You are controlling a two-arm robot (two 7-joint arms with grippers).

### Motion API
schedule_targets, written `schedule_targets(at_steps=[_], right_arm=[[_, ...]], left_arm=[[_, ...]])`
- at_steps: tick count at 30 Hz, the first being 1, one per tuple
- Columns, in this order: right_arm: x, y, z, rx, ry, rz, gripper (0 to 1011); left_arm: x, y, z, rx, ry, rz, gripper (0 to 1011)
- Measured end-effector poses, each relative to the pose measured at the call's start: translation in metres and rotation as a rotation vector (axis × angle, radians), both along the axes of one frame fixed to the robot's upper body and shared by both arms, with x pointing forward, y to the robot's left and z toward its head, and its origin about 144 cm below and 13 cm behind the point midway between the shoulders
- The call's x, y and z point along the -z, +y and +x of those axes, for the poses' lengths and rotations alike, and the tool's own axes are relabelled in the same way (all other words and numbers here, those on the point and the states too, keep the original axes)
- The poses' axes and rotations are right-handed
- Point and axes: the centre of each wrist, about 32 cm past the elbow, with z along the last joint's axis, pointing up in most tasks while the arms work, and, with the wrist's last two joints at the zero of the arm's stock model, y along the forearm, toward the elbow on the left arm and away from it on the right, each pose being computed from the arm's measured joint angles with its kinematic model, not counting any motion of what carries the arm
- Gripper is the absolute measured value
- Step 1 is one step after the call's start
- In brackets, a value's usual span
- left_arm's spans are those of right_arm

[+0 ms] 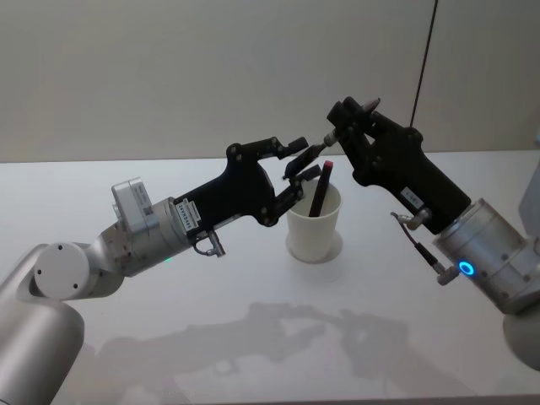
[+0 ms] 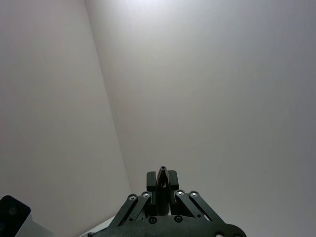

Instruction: Place the pen into the pen holder.

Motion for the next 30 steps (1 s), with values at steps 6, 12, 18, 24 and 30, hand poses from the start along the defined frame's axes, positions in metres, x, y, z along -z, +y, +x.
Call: schedule_targets(at_steps=[6,12,18,24,30], right_arm=[[-0.0009,0.0008,0.0004,0.003,-0.004,0.001,117],[-0.0015,0.0016,0.0013,0.007,-0.006,0.002,117],[-0.0017,0.0019,0.0018,0.011,-0.007,0.002,117],[-0.0017,0.0025,0.0021,0.025,-0.012,-0.004,117],[-0.0007,0.004,0.0026,0.07,-0.027,-0.027,116]], left_arm=[[0.0,0.0,0.0,0.0,0.0,0.0,510],[0.0,0.0,0.0,0.0,0.0,0.0,710],[0.0,0.0,0.0,0.0,0.0,0.0,875],[0.0,0.0,0.0,0.0,0.0,0.0,1003],[0.0,0.0,0.0,0.0,0.0,0.0,999]])
